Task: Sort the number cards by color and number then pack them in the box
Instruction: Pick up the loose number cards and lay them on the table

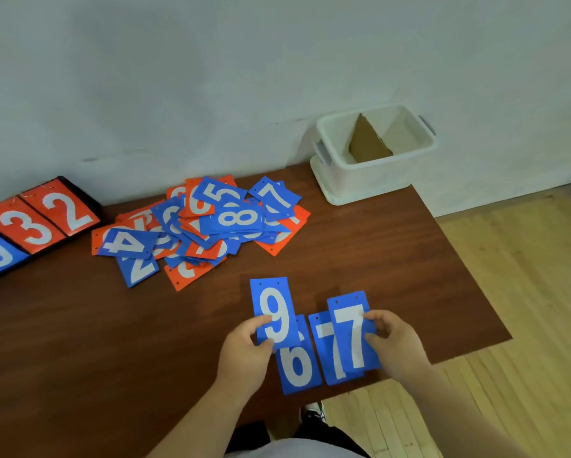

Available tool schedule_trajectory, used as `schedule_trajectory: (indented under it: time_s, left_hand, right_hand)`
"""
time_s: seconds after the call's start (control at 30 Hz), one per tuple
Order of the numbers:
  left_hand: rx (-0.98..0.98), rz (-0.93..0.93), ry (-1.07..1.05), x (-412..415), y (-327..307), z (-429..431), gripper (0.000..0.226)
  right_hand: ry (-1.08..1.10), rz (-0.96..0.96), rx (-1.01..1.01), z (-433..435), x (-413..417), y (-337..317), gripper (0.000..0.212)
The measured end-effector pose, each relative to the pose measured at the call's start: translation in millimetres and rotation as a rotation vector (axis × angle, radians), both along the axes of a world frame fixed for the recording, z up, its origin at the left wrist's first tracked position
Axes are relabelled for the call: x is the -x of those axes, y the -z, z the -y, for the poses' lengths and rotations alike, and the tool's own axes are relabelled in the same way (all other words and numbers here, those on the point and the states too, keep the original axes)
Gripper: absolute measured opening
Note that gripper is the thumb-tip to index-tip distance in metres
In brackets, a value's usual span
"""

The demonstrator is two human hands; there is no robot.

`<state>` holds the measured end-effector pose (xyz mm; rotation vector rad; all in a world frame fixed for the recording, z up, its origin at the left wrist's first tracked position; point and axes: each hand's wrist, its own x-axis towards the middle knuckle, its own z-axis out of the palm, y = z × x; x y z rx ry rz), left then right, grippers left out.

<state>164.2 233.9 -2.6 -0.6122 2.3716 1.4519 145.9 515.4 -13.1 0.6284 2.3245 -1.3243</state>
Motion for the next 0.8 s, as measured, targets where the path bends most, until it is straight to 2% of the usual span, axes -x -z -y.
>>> schedule_trajectory:
  time_s: [0.13, 0.33, 0.43, 0.5, 0.67, 0.8]
  left_hand:
    - [0.026, 0.017, -0.018, -19.4, 5.6, -16.9, 0.045]
    - [0.067, 0.072, -0.045, -40.5, -0.6, -19.1, 0.040]
    - [0.077, 0.089, -0.019, -45.5, -4.7, -18.1, 0.040]
    - [0.071, 0.088, 0.008, -44.8, -6.3, -17.1, 0.040]
    - [0.014, 0.060, 0.073, -43.8, -5.9, -19.6, 0.045]
    - [-0.057, 0.025, 0.183, -35.4, -5.5, -19.4, 0.049]
  right_hand:
    - [-0.226, 0.029, -0.055, 10.7, -5.6, 13.7, 0.033]
    - [-0.491, 0.035, -0.326, 22.5, -7.3, 35.0, 0.034]
    - [-0.496, 0.043, -0.410, 22.9, -11.5, 36.5, 0.035]
    - [-0.414, 0.039, -0.288, 26.8, -11.6, 31.2, 0.030]
    - [-0.202, 0.048, 0.182, 55.0, -4.8, 6.2, 0.024]
    - [-0.183, 0.030, 0.291, 71.3, -4.8, -3.7, 0.025]
